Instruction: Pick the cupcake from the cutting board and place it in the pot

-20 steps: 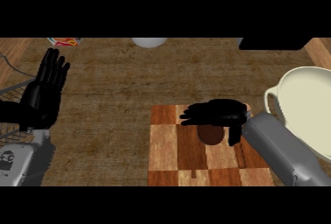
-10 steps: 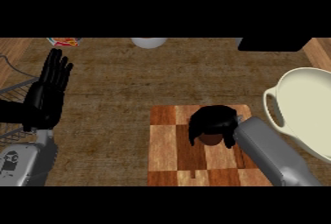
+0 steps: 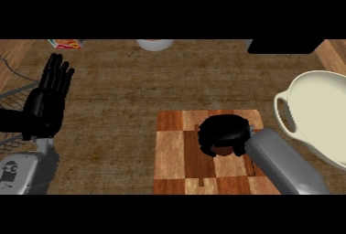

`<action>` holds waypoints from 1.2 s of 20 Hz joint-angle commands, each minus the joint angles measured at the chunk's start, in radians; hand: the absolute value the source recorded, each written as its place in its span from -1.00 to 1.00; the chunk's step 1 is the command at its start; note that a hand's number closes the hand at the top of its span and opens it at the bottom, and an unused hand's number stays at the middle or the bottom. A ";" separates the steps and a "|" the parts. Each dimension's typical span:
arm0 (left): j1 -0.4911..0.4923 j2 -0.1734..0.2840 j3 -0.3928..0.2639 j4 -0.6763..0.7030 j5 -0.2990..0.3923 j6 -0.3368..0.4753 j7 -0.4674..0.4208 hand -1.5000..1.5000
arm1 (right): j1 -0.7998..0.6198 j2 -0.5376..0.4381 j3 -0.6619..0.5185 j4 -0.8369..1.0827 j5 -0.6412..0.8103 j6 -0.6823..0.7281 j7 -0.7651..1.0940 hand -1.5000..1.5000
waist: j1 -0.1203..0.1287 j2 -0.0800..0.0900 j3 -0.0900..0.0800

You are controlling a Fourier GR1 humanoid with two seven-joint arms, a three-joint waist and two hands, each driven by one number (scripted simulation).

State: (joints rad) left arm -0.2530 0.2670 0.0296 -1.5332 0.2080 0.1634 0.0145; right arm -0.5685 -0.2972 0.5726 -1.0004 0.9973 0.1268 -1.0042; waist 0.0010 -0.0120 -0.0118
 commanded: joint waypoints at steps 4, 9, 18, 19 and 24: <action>-0.005 -0.011 -0.001 -0.007 -0.001 -0.007 -0.003 0.00 | -0.031 0.043 -0.227 0.037 -0.066 -0.029 0.233 1.00 | 0.009 0.015 0.012; -0.007 0.007 0.023 0.001 -0.006 0.007 -0.009 0.00 | -0.043 -0.025 -0.470 0.147 -0.090 -0.101 0.627 1.00 | -0.050 0.032 0.010; -0.006 0.003 0.014 0.003 -0.003 -0.004 -0.007 0.00 | -0.210 -0.076 -0.720 0.213 -0.002 -0.372 1.299 1.00 | 0.007 0.029 -0.003; -0.018 -0.001 0.002 0.000 -0.009 -0.005 -0.003 0.00 | -0.236 -0.080 -0.735 0.217 0.019 -0.407 1.372 1.00 | 0.012 0.032 -0.001; -0.026 -0.004 -0.014 -0.001 -0.010 -0.018 -0.002 0.00 | -0.339 -0.162 -0.766 0.241 0.216 -0.563 1.744 1.00 | 0.050 0.035 -0.002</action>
State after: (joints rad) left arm -0.2729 0.2651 0.0291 -1.5355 0.2021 0.1553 0.0129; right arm -0.8360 -0.4126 -0.1619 -0.7794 1.0923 -0.3318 0.4787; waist 0.0273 0.0198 -0.0127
